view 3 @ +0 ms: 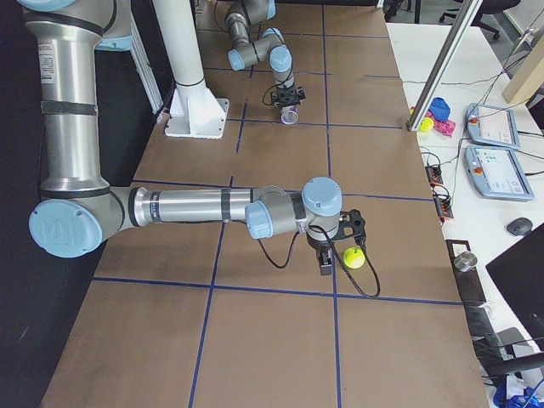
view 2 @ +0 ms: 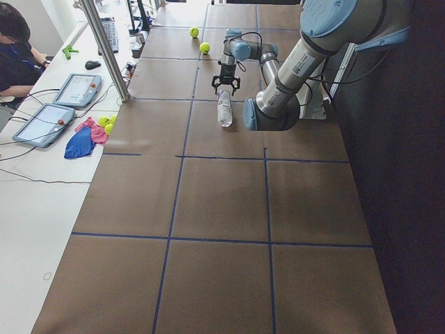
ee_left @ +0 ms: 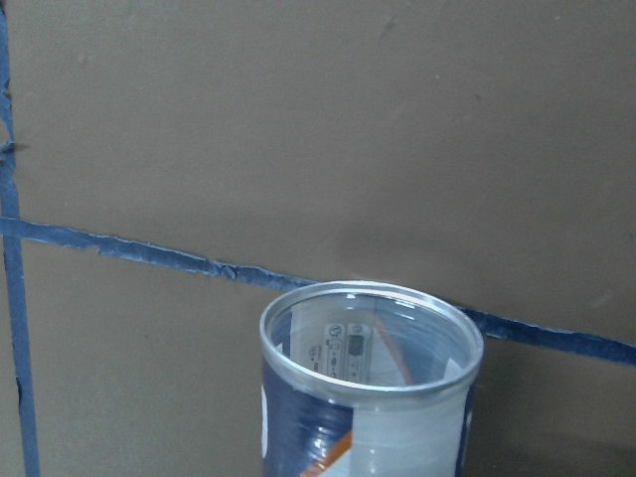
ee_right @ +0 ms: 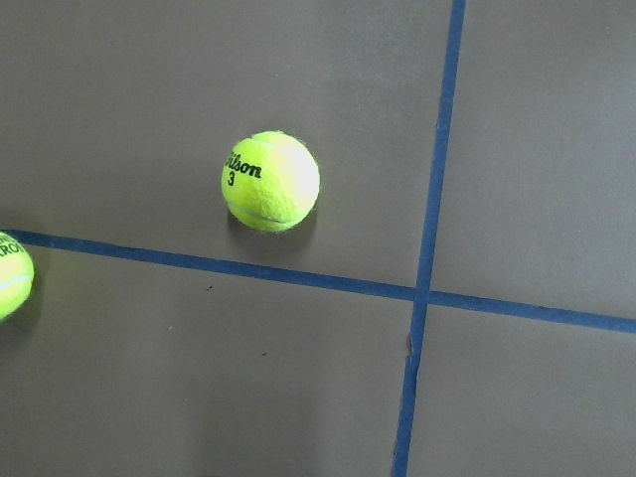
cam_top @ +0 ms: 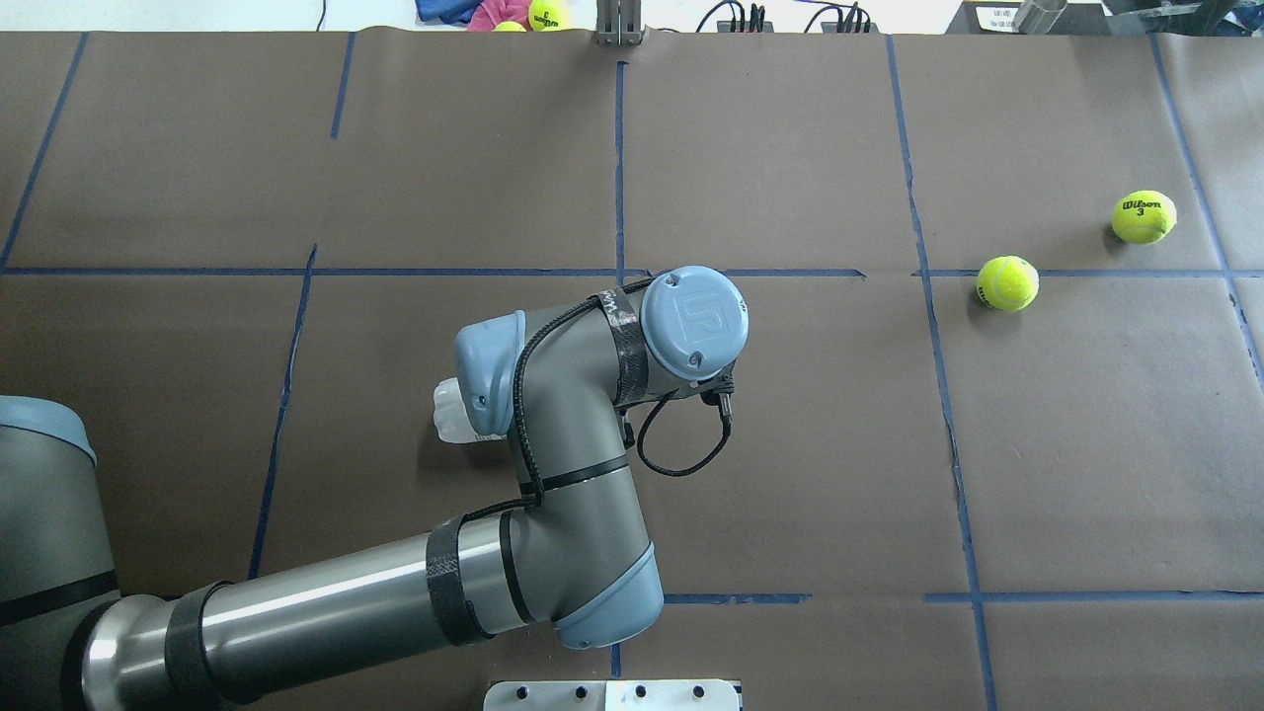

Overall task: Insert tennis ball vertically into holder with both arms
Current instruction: 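Hold the tube with the left gripper near the table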

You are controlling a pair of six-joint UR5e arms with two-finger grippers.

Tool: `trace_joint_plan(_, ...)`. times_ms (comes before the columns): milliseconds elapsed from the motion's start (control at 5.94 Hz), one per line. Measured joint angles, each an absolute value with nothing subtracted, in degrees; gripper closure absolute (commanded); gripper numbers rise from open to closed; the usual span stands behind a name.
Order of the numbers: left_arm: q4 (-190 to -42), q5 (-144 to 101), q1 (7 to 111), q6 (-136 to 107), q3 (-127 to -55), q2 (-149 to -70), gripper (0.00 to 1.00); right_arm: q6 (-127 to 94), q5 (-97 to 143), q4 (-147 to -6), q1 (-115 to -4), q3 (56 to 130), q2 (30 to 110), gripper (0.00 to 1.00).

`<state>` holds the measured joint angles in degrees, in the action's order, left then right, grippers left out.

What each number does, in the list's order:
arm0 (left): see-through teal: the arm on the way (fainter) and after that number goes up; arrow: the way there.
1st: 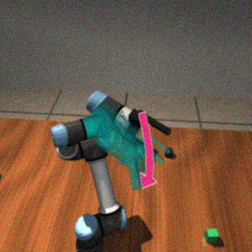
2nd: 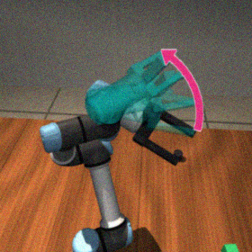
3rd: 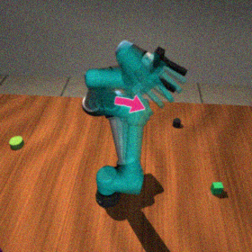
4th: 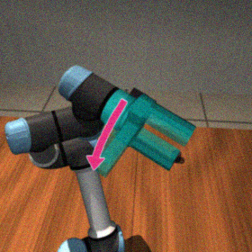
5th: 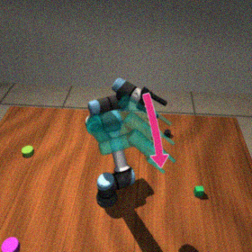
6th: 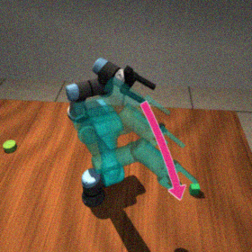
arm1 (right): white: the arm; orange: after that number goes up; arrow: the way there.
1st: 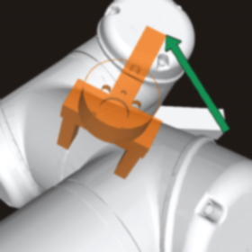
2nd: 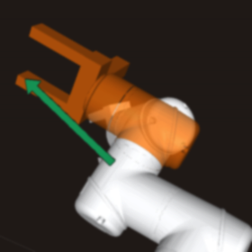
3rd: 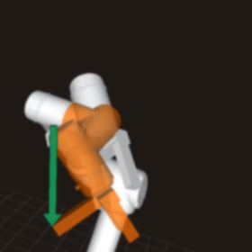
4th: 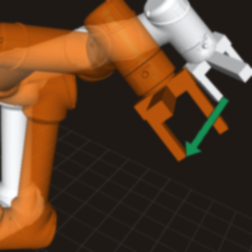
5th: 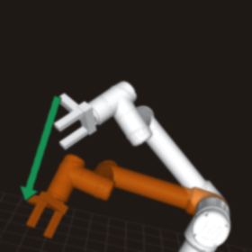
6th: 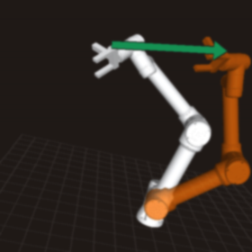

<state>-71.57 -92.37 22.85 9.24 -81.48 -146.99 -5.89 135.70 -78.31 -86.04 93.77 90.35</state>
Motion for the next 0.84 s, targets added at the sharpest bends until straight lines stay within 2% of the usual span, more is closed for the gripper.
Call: trace_joint_plan(842,-76.98,-91.93,22.85,8.95,-76.10,-146.91,0.03,-5.87,135.62,-78.31,-86.05,93.61,90.35,0.00)
